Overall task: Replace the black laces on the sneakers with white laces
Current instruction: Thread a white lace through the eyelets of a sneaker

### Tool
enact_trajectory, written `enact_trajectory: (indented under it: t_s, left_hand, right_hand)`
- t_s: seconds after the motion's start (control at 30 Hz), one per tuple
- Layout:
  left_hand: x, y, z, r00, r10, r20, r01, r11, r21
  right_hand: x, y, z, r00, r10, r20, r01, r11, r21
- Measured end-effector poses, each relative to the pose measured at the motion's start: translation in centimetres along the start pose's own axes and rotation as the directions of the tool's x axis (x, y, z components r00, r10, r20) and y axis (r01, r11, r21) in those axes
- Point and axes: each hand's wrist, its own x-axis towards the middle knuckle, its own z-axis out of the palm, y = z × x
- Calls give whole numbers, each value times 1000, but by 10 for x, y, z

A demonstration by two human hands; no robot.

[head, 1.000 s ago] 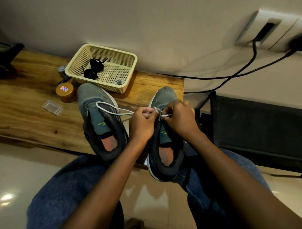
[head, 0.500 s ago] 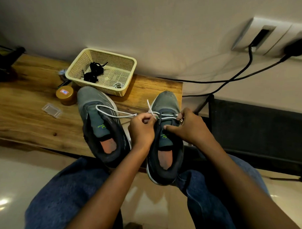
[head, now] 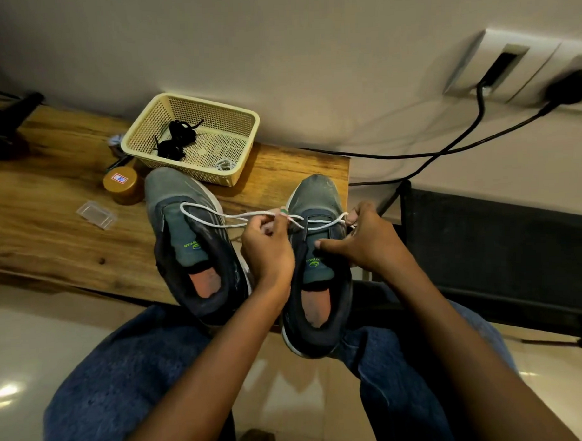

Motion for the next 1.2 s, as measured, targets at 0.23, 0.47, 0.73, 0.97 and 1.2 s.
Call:
enact_trajectory:
  t_s: [0.23,0.47,0.73,0.97,1.2]
  left_hand:
    - [1,4,2,993,18,-117,-33,992,-120]
    - [-7,-2,3,1000,6,19,-6,1000,-4]
    - [-10,1,2,989,-99,108,102,994,-31]
    - [-4,11,-3,998,-60,-27,58,996,-71]
    - [-5,32,-6,993,-73,-89,59,987,-151]
  right_hand:
    - [3,1,-2,999,32,24,-33,999,37]
    - [5,3,-2,999,20,24,-22,998,55]
    - [7,4,-2,999,30,43,-33,998,61]
    - [8,3,-3,997,47,62,-51,996,68]
    - [9,4,-3,997,37,75,-43,995,85]
